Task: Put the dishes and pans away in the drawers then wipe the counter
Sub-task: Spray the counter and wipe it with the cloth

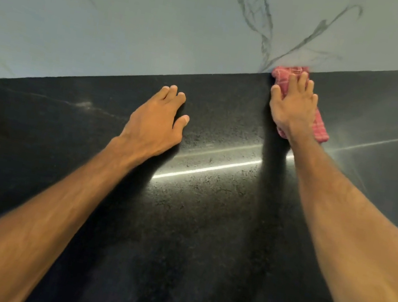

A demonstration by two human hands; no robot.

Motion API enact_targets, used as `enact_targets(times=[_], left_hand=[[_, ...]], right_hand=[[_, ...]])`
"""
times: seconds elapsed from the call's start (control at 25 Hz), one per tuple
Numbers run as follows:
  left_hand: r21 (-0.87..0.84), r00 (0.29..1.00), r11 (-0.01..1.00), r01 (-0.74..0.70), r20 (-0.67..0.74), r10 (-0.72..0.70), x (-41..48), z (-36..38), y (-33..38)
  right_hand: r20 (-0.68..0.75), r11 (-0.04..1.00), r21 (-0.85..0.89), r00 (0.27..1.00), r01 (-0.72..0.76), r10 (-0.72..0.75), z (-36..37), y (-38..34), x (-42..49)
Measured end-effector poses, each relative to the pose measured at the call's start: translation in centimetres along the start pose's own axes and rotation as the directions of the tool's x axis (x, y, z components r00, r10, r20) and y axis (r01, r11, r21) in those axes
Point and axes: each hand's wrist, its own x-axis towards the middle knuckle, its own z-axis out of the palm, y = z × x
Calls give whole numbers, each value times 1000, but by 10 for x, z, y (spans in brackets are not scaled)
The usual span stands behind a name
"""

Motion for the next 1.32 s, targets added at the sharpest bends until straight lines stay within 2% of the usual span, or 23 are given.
enact_targets(times=[0.12, 0.2, 0.28, 0.36, 0.48, 0.6, 0.76, 0.84, 0.92, 0.96, 1.0, 1.04, 1.08, 1.2, 1.24, 1.32], left_hand=[[-31, 996, 999, 7, 93, -4, 6, -6, -10], [-62, 991, 998, 20, 134, -11, 10, -9, -12], [-141, 992, 988, 61, 118, -45, 6, -11, -7], [-196, 994, 975, 104, 59, -94, -6, -10, 0], [-163, 993, 980, 113, 33, -109, -52, -5, 10], [-151, 991, 980, 130, 59, -122, -114, -7, 21], [-191, 965, 951, 244, 143, -219, -245, -23, 54], [-252, 935, 906, 341, 194, -298, -312, -40, 78], [-301, 881, 831, 468, 232, -412, -373, -66, 100], [-333, 861, 795, 508, 226, -455, -395, -74, 106], [-377, 834, 744, 552, 215, -509, -420, -83, 113], [-437, 807, 688, 579, 185, -561, -442, -92, 118], [-493, 775, 630, 600, 162, -611, -461, -104, 119], [-691, 627, 361, 627, 172, -760, -506, -144, 104], [-737, 603, 295, 608, 186, -776, -521, -158, 93], [-815, 622, 205, 542, 225, -750, -545, -189, 70]], right_hand=[[45, 986, -4, 985, 166, -166, 11, -53, -39], [65, 950, 25, 948, 311, -312, 21, -94, -73], [63, 904, 79, 903, 420, -425, 28, -121, -104], [65, 886, 146, 889, 440, -453, 30, -128, -124], [48, 863, 210, 877, 459, -478, 26, -114, -170], [29, 835, 279, 865, 475, -501, 19, -101, -240], [81, 792, 405, 845, 457, -528, -2, -77, -367], [206, 787, 499, 833, 362, -513, -24, -67, -416], [398, 762, 625, 771, 167, -496, -63, -76, -462], [499, 694, 720, 713, -25, -492, -79, -83, -480], [588, 582, 771, 637, -258, -498, -94, -90, -498], [656, 494, 752, 578, -437, -486, -105, -96, -513], [689, 435, 724, 547, -535, -475, -115, -106, -527], [737, 394, 662, 458, -637, -498, -150, -139, -570], [751, 385, 639, 429, -666, -502, -158, -152, -584], [757, 369, 612, 382, -700, -530, -172, -182, -611]])
